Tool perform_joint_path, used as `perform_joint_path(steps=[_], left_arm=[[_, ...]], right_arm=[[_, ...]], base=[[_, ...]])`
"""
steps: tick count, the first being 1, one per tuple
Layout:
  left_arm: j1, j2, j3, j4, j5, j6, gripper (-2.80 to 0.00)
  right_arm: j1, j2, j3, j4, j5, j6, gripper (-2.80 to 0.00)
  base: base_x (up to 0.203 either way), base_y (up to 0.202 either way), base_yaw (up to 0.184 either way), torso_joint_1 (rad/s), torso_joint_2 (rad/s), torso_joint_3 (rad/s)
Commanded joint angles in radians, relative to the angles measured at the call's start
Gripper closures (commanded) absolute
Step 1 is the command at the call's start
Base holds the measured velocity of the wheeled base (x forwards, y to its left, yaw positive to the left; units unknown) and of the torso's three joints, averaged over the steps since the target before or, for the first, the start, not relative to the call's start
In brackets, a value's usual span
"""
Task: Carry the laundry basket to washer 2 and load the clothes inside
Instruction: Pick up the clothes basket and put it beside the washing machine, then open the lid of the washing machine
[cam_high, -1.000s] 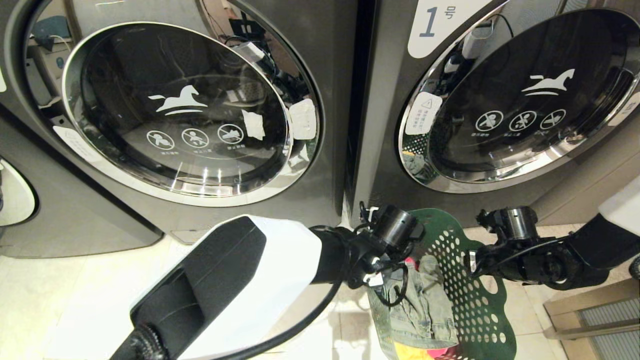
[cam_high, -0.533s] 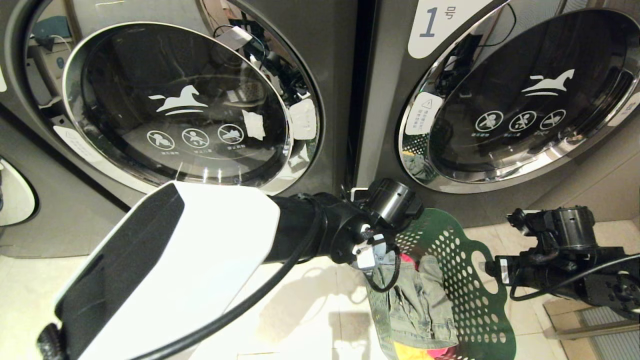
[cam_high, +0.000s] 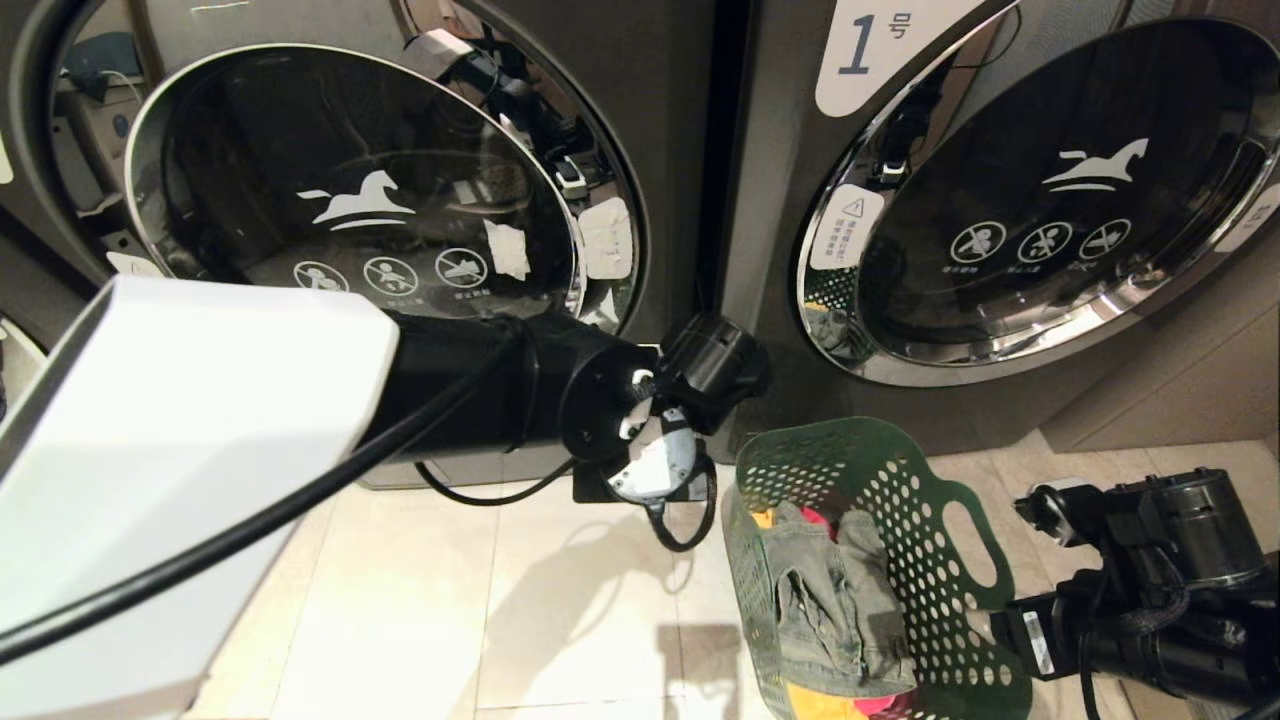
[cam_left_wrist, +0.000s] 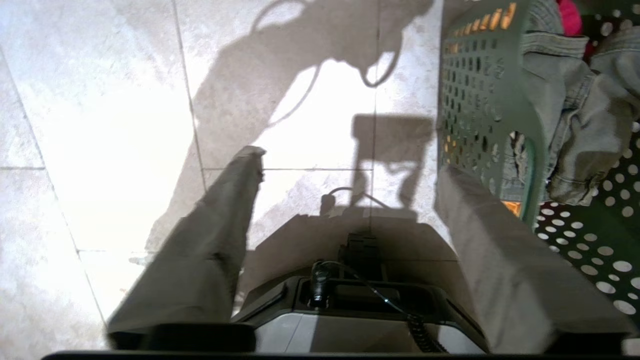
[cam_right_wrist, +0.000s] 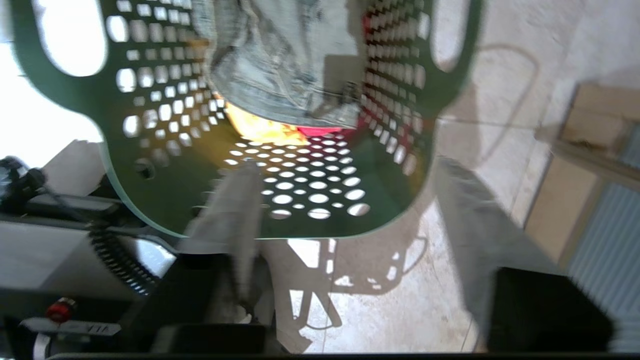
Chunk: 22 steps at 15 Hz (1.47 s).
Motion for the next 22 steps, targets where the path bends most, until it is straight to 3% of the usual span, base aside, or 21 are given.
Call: perform_joint_path(steps=[1,7,9,12,14,15,16,18,20,22], left_arm=[[0.029,-0.072,0.055,0.009,0.002,-0.005,0.00],[0.078,-0.289,0.259,0.029,-0.005,-0.011,0.00],[0.134,-0.421,0.401,0.035,0.000,-0.031,0.00],[0.363,-0.604,0.562,0.052,0.003,-0.087,0.00],[0.566,-0.734,0.658,0.065,0.004,-0.097,0.00],[0.644,-0.824,0.732,0.068,0.004,-0.090,0.00],[0.707,-0.911,0.827,0.068,0.005,-0.076,0.00],[0.747,-1.114,1.012,0.066,0.003,-0.014,0.00],[0.725,-1.284,1.212,0.032,-0.004,0.117,0.00],[0.691,-1.385,1.408,-0.095,-0.021,0.279,0.00]], right_arm=[[0.040,-0.003,-0.006,-0.001,-0.001,0.001,0.00],[0.042,-0.086,0.006,-0.001,-0.032,0.004,0.00],[-0.033,-0.143,0.022,-0.003,-0.060,0.018,0.00],[-0.237,-0.234,0.063,-0.005,-0.068,0.024,0.00],[-0.377,-0.342,0.150,-0.004,-0.072,0.011,0.00],[-0.401,-0.404,0.200,-0.004,-0.074,-0.008,0.00],[-0.410,-0.457,0.251,-0.005,-0.075,-0.047,0.00],[-0.376,-0.537,0.329,-0.005,-0.052,-0.144,0.00],[-0.275,-0.584,0.367,0.000,0.057,-0.160,0.00],[-0.264,-0.621,0.424,0.004,0.140,-0.165,0.00]], base=[[0.000,0.000,0.000,0.000,0.00,0.000],[0.000,0.000,0.000,0.000,0.00,0.000],[0.000,0.000,0.000,0.000,0.00,0.000],[0.000,0.000,0.000,0.000,0.00,0.000],[0.000,0.000,0.000,0.000,0.00,0.000],[0.000,0.000,0.000,0.000,0.00,0.000],[0.000,0.000,0.000,0.000,0.00,0.000],[0.000,0.000,0.000,0.000,0.00,0.000],[0.000,0.000,0.000,0.000,0.00,0.000],[0.000,0.000,0.000,0.000,0.00,0.000]])
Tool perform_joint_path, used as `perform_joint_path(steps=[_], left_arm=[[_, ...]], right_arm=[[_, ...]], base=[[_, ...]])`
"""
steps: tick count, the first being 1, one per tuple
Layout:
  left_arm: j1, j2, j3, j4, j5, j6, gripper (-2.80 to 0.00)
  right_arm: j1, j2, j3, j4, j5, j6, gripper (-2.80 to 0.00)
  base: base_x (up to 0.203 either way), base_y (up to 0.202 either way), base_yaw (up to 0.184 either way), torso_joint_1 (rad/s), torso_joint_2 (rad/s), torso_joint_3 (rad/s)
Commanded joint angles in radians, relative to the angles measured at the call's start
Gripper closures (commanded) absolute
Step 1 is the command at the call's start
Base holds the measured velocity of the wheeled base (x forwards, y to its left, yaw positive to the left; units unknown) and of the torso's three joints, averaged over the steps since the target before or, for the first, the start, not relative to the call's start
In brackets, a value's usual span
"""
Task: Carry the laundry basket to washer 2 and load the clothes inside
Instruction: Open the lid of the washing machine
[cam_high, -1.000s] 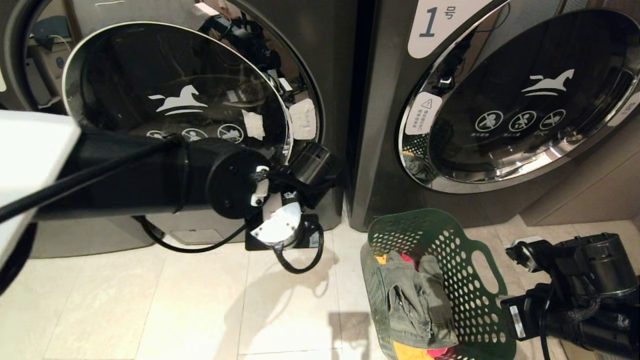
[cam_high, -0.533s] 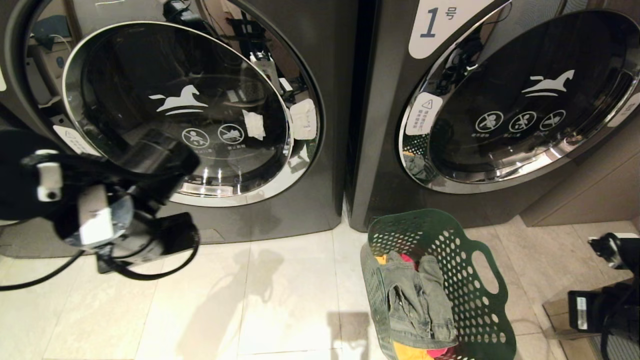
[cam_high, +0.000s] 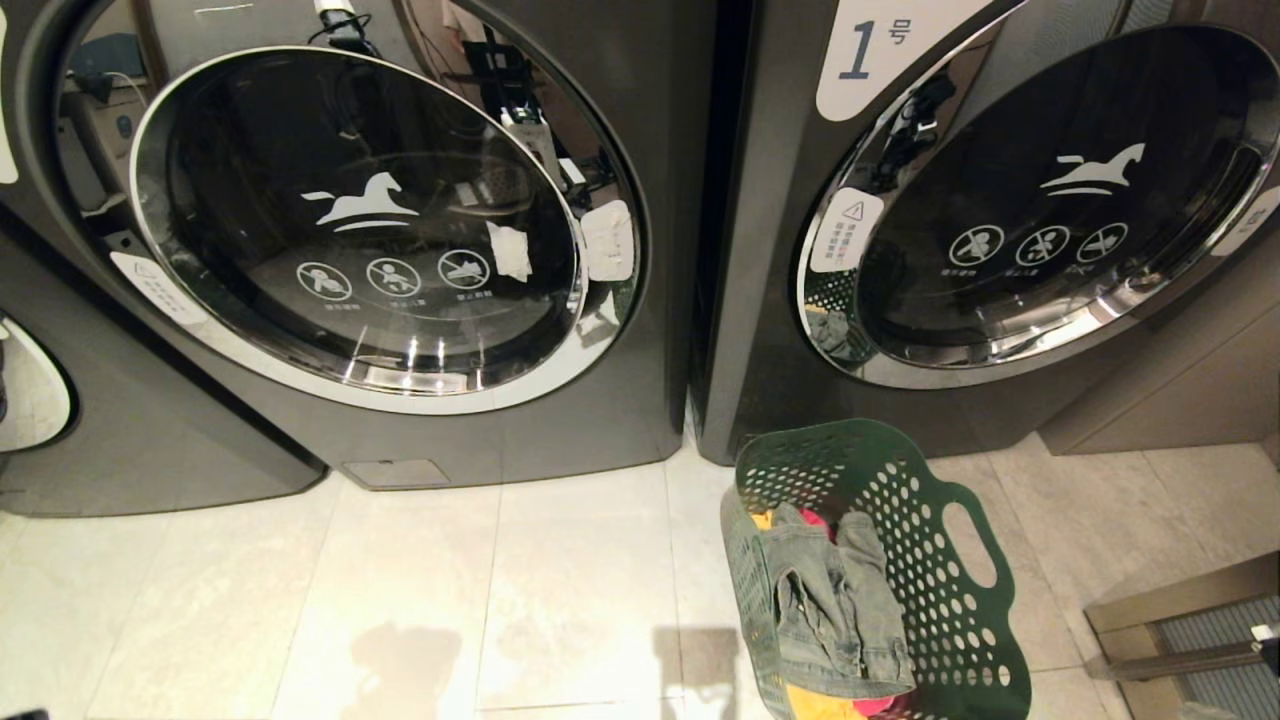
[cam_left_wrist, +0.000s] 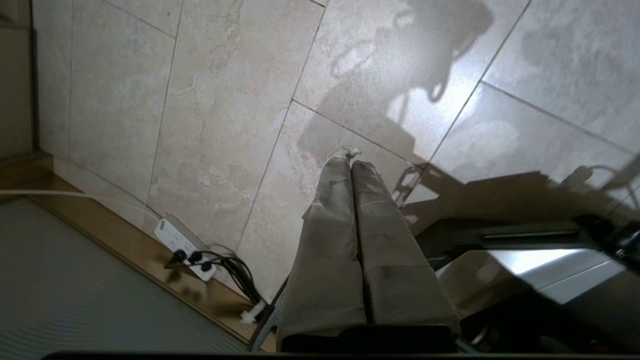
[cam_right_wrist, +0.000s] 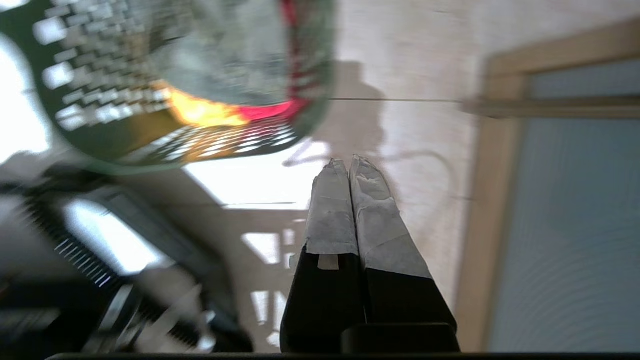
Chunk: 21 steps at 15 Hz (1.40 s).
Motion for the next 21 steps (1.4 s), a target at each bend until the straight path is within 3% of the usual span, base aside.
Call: perform_joint_path(steps=[1,2,4,6,7,8,10,12,13,17,20,21], left_arm=[[-0.027,-0.194,0.248,-0.150,-0.020,0.176,0.00],[-0.034,-0.229,0.341,-0.255,-0.070,0.259,0.00],[-0.041,-0.263,0.410,-0.359,-0.302,0.347,0.00],[-0.048,-0.334,0.464,-0.392,-0.495,0.404,0.00],[-0.051,-0.354,0.469,-0.392,-0.527,0.430,0.00],[-0.026,-0.344,0.471,-0.384,-0.517,0.440,0.00],[0.094,-0.315,0.471,-0.379,-0.515,0.452,0.00],[0.225,-0.339,0.472,-0.377,-0.526,0.494,0.00],[0.249,-0.394,0.472,-0.377,-0.532,0.512,0.00],[0.264,-0.631,0.474,-0.378,-0.543,0.535,0.00],[0.266,-0.661,0.479,-0.392,-0.541,0.478,0.00],[0.266,-0.659,0.479,-0.389,-0.549,0.486,0.00]], right_arm=[[0.019,-0.084,0.060,0.042,0.074,-0.002,0.00],[0.019,-0.128,0.061,0.129,0.087,-0.005,0.00],[0.041,-0.232,0.049,0.339,0.096,-0.004,0.00],[0.071,-0.300,0.037,0.390,0.100,0.005,0.00],[0.073,-0.336,0.036,0.390,0.100,0.007,0.00],[0.072,-0.367,0.034,0.391,0.089,0.009,0.00],[0.048,-0.386,0.031,0.392,0.064,0.020,0.00],[-0.033,-0.399,0.031,0.393,0.063,0.023,0.00],[-0.065,-0.423,0.031,0.393,0.062,0.021,0.00],[-0.065,-0.641,0.031,0.392,0.068,0.013,0.00],[-0.064,-0.693,0.054,0.331,0.079,0.023,0.00],[-0.050,-0.694,0.055,0.329,0.090,0.027,0.00]], base=[[0.000,0.000,0.000,0.000,0.00,0.000],[0.000,0.000,0.000,0.000,0.00,0.000],[0.000,0.000,0.000,0.000,0.00,0.000],[0.000,0.000,0.000,0.000,0.00,0.000],[0.000,0.000,0.000,0.000,0.00,0.000],[0.000,0.000,0.000,0.000,0.00,0.000],[0.000,0.000,0.000,0.000,0.00,0.000],[0.000,0.000,0.000,0.000,0.00,0.000],[0.000,0.000,0.000,0.000,0.00,0.000],[0.000,0.000,0.000,0.000,0.00,0.000],[0.000,0.000,0.000,0.000,0.00,0.000],[0.000,0.000,0.000,0.000,0.00,0.000]])
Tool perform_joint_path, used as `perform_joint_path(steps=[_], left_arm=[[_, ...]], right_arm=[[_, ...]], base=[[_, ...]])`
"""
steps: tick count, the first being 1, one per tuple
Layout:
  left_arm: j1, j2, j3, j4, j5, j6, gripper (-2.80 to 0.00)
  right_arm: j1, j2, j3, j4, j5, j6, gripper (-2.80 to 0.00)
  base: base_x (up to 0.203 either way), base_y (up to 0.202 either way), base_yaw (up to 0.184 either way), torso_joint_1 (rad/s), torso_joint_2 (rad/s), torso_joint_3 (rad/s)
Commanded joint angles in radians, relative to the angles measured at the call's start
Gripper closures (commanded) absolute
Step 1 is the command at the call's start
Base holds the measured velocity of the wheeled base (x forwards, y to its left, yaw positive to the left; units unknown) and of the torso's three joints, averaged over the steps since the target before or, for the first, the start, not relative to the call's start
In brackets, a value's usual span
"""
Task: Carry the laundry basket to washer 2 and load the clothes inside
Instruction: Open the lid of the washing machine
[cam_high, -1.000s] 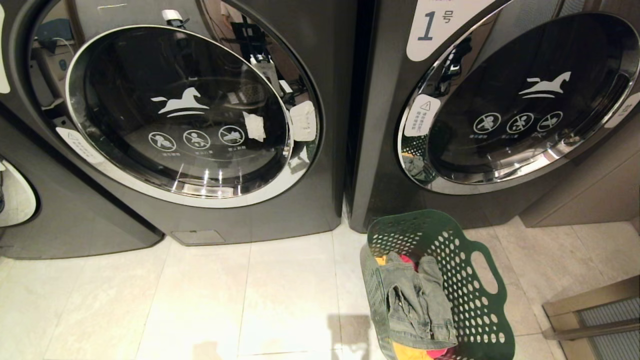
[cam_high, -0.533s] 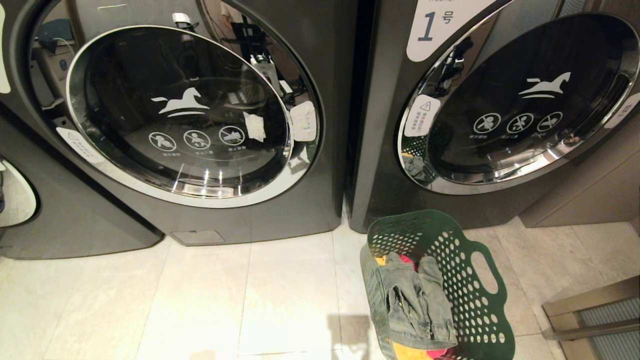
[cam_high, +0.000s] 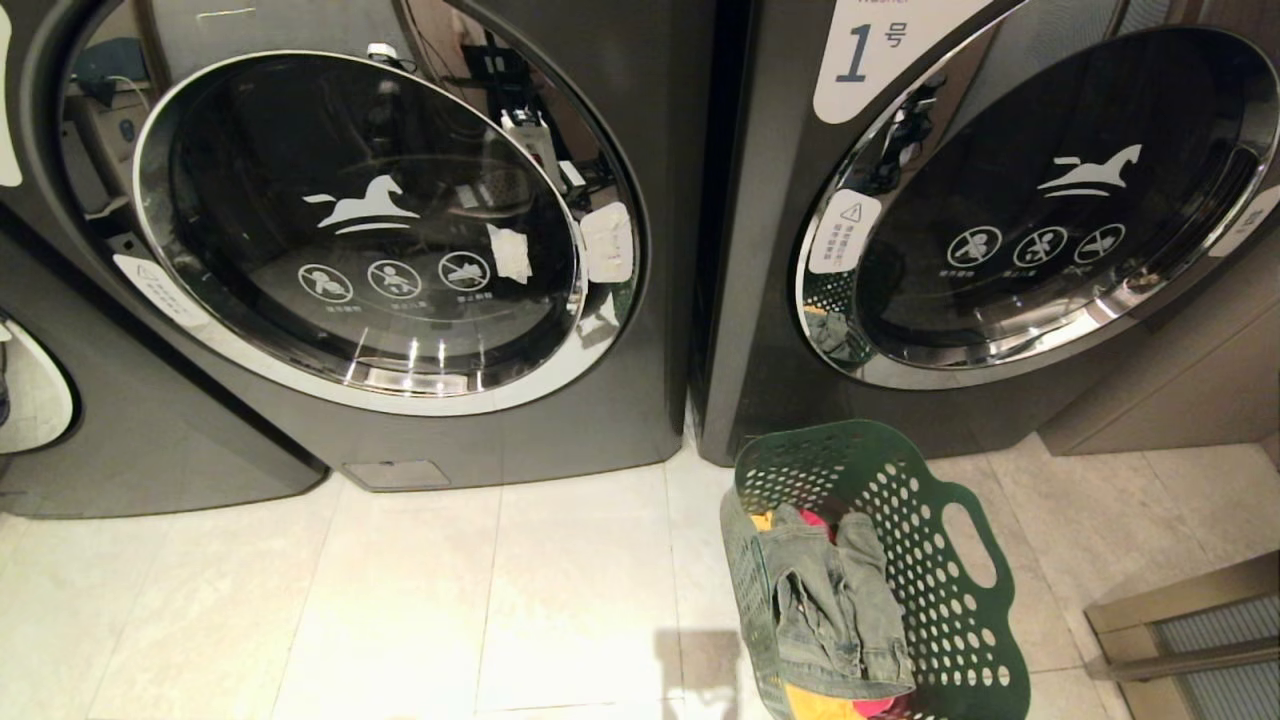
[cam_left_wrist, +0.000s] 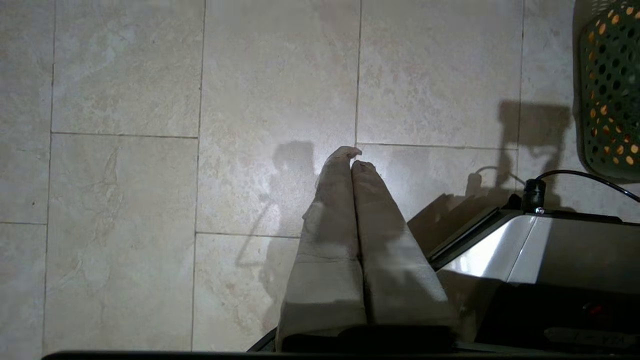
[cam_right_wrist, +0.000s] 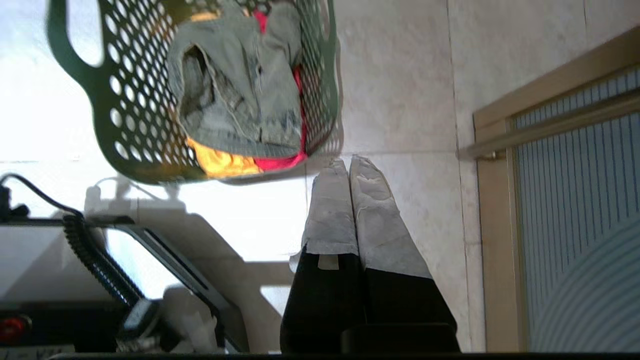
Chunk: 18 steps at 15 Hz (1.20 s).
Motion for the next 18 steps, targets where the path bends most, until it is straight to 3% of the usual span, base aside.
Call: perform_joint_path(steps=[1,3,6,8,11,13,18], left_arm=[[0.000,-0.026,0.000,0.005,-0.008,0.030,0.00],[-0.029,-0.024,-0.003,0.011,-0.038,0.046,0.00],[-0.159,-0.050,-0.002,0.011,-0.050,0.065,0.00],[-0.140,-0.130,-0.002,0.010,-0.048,0.065,0.00],[-0.121,-0.300,-0.001,0.008,-0.041,0.063,0.00],[-0.115,-0.310,0.003,-0.001,0.001,0.020,0.00],[-0.114,-0.309,0.003,-0.002,0.001,0.018,0.00]], right_arm=[[0.061,-0.039,0.006,-0.009,0.007,0.002,0.00],[0.146,-0.058,0.005,-0.008,0.007,-0.001,0.00],[0.113,-0.172,0.003,-0.003,-0.002,0.006,0.00],[0.100,-0.289,-0.003,0.018,-0.004,0.005,0.00],[0.093,-0.315,-0.004,0.018,-0.006,0.011,0.00],[0.093,-0.315,-0.004,0.018,-0.006,0.023,0.00],[0.093,-0.315,0.003,0.006,-0.016,0.028,0.00]], base=[[0.000,0.000,0.000,0.000,0.00,0.000],[0.000,0.000,0.000,0.000,0.00,0.000],[0.000,0.000,0.000,0.000,0.00,0.000],[0.000,0.000,0.000,0.000,0.00,0.000],[0.000,0.000,0.000,0.000,0.00,0.000],[0.000,0.000,0.000,0.000,0.00,0.000],[0.000,0.000,0.000,0.000,0.00,0.000]])
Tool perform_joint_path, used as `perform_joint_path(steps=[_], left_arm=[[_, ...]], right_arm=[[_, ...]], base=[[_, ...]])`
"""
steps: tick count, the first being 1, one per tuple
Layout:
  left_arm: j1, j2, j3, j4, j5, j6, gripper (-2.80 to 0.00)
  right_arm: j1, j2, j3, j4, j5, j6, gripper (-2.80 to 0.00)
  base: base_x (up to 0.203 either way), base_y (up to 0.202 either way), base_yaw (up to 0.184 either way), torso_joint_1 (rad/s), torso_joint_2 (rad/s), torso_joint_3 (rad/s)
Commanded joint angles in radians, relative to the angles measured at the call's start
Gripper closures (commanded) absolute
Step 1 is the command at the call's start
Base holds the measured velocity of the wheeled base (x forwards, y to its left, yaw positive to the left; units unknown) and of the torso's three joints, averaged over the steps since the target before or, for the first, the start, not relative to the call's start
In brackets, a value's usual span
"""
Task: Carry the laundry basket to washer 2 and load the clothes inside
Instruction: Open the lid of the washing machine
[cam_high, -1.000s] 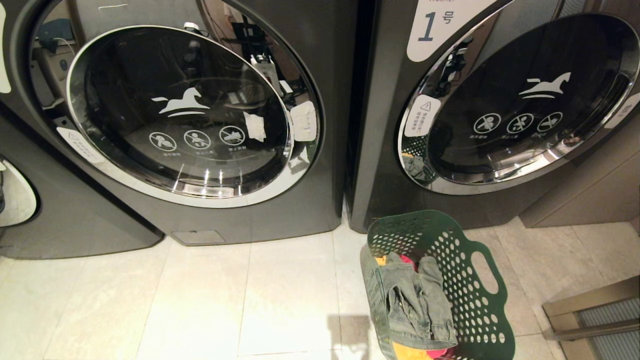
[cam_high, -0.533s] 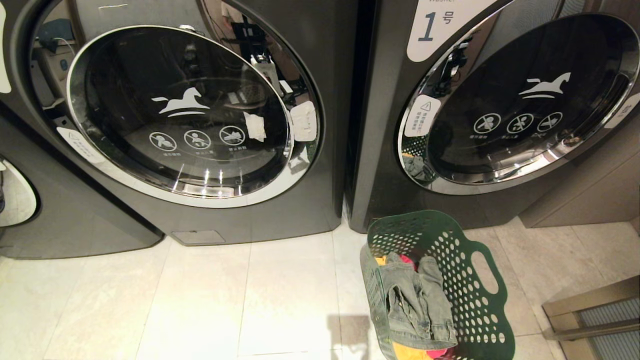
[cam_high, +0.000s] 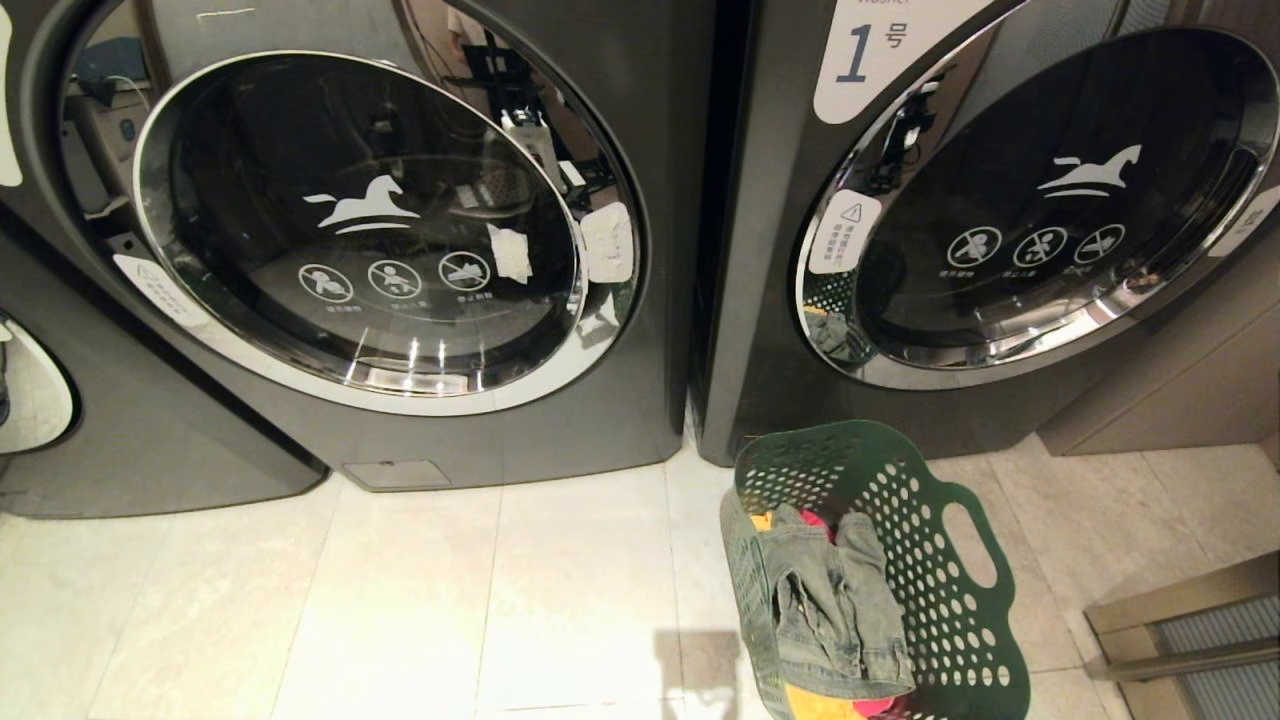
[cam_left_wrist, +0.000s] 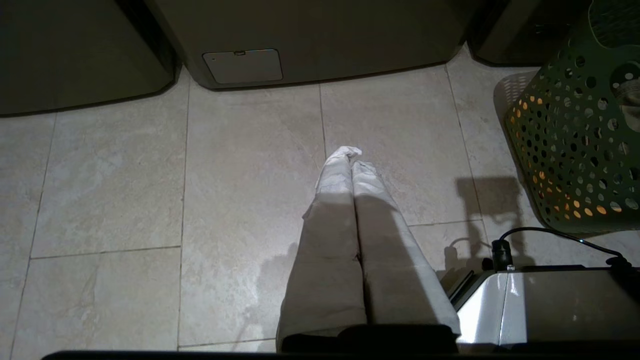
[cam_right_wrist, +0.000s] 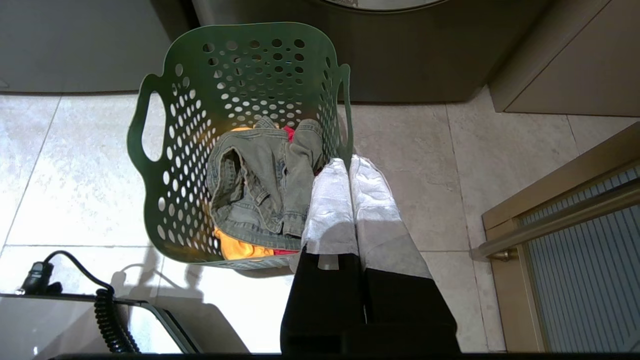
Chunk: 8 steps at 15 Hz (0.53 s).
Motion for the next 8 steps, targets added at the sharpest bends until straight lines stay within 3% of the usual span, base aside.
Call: perform_joint_path(steps=[1,8], left_arm=[[0.000,-0.003,0.000,0.001,0.000,-0.001,0.00],[0.001,-0.003,-0.002,0.003,0.000,0.007,0.00]], right_arm=[[0.000,0.002,0.015,-0.038,-0.007,0.000,0.00],[0.000,0.002,0.015,-0.036,-0.007,0.000,0.00]], base=[[0.000,0.000,0.000,-0.006,0.00,0.026],[0.000,0.000,0.000,0.003,0.00,0.170]])
